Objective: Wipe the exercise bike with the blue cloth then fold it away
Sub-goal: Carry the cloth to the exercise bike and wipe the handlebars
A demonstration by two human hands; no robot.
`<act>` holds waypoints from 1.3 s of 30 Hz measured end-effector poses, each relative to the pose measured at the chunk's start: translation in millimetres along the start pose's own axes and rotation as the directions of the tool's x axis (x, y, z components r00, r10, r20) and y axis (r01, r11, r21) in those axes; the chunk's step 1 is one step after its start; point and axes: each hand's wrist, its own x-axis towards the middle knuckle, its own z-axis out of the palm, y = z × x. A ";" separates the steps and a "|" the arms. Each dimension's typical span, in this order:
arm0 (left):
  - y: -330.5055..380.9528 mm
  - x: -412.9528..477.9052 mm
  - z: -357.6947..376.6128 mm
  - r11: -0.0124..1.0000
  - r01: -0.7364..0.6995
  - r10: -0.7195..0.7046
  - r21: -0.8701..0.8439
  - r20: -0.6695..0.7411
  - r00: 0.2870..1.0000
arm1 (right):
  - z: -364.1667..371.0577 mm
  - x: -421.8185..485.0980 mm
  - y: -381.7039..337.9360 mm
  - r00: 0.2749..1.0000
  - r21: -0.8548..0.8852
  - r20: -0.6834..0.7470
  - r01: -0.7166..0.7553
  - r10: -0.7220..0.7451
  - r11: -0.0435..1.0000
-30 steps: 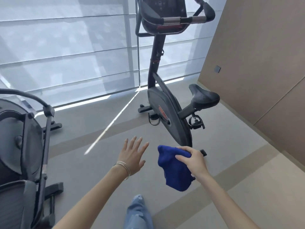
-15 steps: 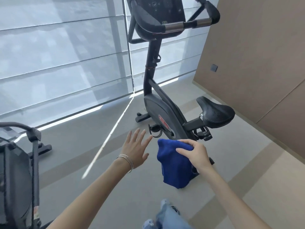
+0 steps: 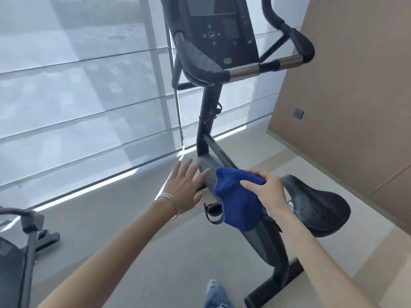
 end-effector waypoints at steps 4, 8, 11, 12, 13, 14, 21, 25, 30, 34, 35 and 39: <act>-24.5 70.0 -26.1 1.000 -0.006 0.006 -0.001 -0.056 0.998 | -11.4 71.3 -21.7 0.998 0.051 -0.051 0.049 -0.046 0.998; -42.1 130.8 -57.3 1.000 -0.016 0.019 0.024 -0.135 0.991 | -27.1 128.7 -50.5 0.987 0.054 -0.105 0.124 -0.118 0.991; -54.5 167.9 -84.0 0.998 -0.034 0.043 0.043 -0.232 0.972 | -39.9 158.3 -78.7 0.973 0.089 -0.148 0.192 -0.177 0.977; -58.9 179.4 -92.5 0.998 -0.041 0.053 0.048 -0.265 0.963 | -44.6 166.9 -89.0 0.964 0.093 -0.169 0.224 -0.206 0.970; -63.5 190.0 -100.7 0.997 -0.049 0.062 0.051 -0.296 0.953 | -49.2 174.6 -99.5 0.952 0.090 -0.193 0.260 -0.239 0.962; -68.4 200.1 -108.5 0.997 -0.058 0.072 0.054 -0.325 0.943 | -53.6 182.0 -110.2 0.937 0.084 -0.220 0.294 -0.270 0.952; -107.2 255.7 -135.0 0.993 -0.071 0.100 0.094 -0.359 0.928 | -61.3 223.7 -168.2 0.815 0.058 -0.463 0.419 -0.348 0.906; -132.4 276.1 -136.6 0.989 -0.105 0.135 0.106 -0.342 0.930 | -55.3 243.2 -187.0 0.685 0.032 -0.647 0.462 -0.334 0.886; -149.8 294.5 -134.4 0.977 -0.203 0.212 0.061 -0.297 0.931 | -19.0 267.5 -178.2 0.729 -0.231 -0.488 0.422 -0.479 0.877; -156.7 298.0 -131.6 0.957 -0.286 0.283 0.044 -0.352 0.892 | 8.9 274.4 -143.5 0.812 -0.381 -0.328 0.354 -0.483 0.854; -158.1 299.2 -132.1 0.953 -0.298 0.296 0.051 -0.354 0.887 | 11.1 273.1 -136.8 0.801 -0.419 -0.308 0.370 -0.513 0.829; -161.5 304.2 -135.5 0.942 -0.324 0.335 0.090 -0.334 0.881 | 11.6 269.6 -128.0 0.778 -0.512 -0.194 0.440 -0.598 0.738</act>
